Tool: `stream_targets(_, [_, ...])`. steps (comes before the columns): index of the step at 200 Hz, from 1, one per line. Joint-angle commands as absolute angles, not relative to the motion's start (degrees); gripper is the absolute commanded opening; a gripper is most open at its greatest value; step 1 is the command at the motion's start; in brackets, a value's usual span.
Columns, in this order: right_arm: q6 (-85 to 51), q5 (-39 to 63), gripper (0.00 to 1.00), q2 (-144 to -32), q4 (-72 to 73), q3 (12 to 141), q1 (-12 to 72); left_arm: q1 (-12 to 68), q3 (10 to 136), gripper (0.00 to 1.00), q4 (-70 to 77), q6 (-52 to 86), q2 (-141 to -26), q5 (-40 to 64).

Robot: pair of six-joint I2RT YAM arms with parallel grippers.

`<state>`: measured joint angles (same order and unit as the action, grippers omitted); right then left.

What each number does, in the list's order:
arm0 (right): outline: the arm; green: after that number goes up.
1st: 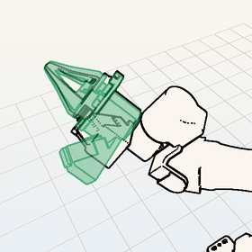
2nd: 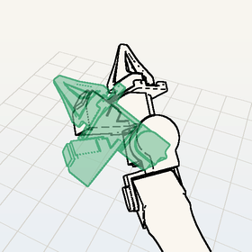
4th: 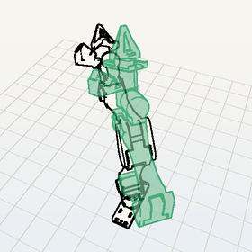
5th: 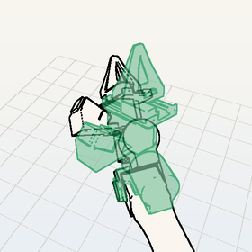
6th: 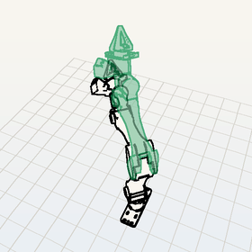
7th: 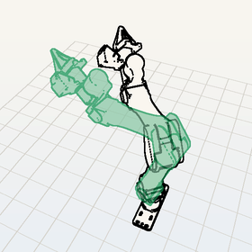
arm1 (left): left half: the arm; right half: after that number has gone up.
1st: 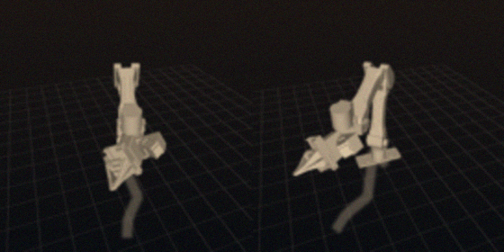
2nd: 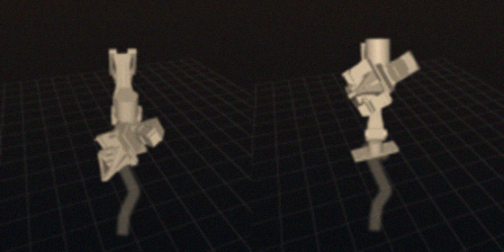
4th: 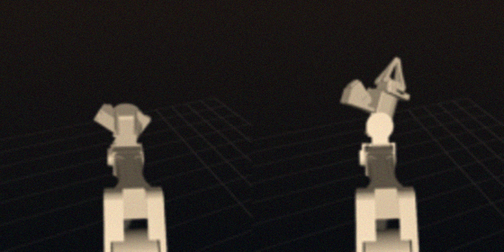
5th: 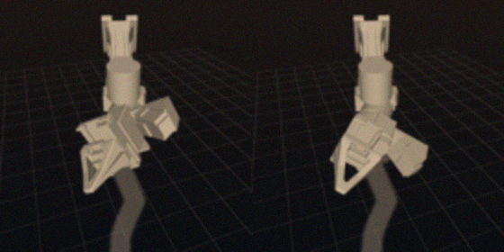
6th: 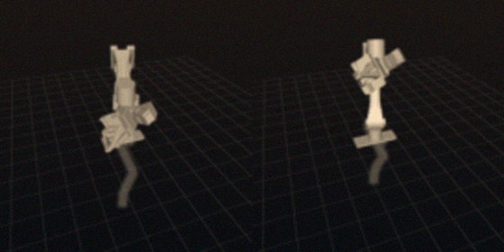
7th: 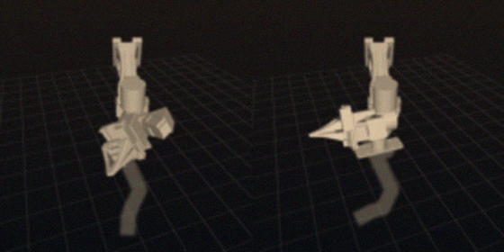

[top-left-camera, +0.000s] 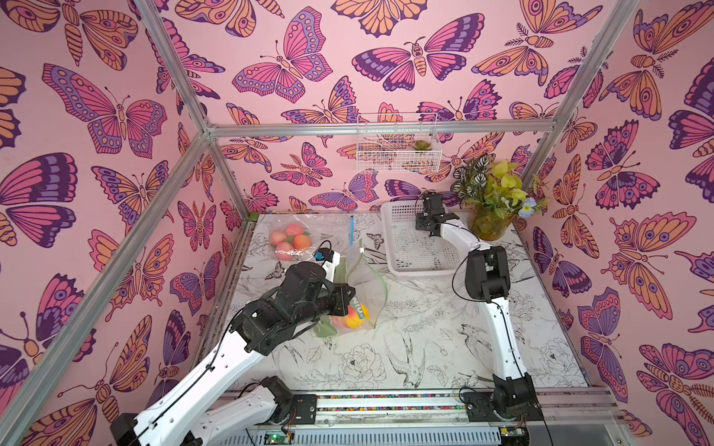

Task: Place the peach in a zip-top bag and seal the zipper
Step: Pick up the peach from the basket, then place the peach in the zipper food storage bag.

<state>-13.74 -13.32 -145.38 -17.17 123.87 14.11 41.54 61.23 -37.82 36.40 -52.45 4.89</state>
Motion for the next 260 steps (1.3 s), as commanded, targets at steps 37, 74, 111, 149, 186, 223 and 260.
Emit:
stream_targets(37, [-16.9, -11.3, 0.55, -129.1, -6.2, 104.6, 13.9, 41.1, 60.6, 0.0, -38.9, 35.2, -51.3, 4.3])
stream_targets(74, [-19.6, -8.1, 0.55, -117.3, -1.3, 89.9, 13.9, 41.1, 60.4, 0.0, -38.9, 35.1, -51.2, 4.5])
stream_targets(111, [-21.2, -3.3, 0.54, -105.8, 3.0, 76.3, 13.9, 41.1, 60.7, 0.0, -38.8, 34.7, -51.8, 4.2])
stream_targets(149, [-20.8, 2.4, 0.54, -96.8, -1.5, 68.4, 14.0, 41.1, 61.0, 0.0, -38.7, 34.3, -52.8, 4.7])
stream_targets(186, [-21.8, 5.6, 0.54, -86.2, -3.4, 59.8, 14.7, 41.1, 60.7, 0.0, -37.9, 34.4, -53.6, 5.0])
stream_targets(223, [-22.4, 7.9, 0.54, -75.0, -5.0, 53.0, 16.5, 41.1, 60.5, 0.0, -36.6, 34.3, -54.6, 5.5])
stream_targets(260, [-23.3, 8.7, 0.54, -64.7, -7.9, 48.1, 20.3, 41.1, 60.2, 0.0, -35.2, 34.4, -56.0, 6.4])
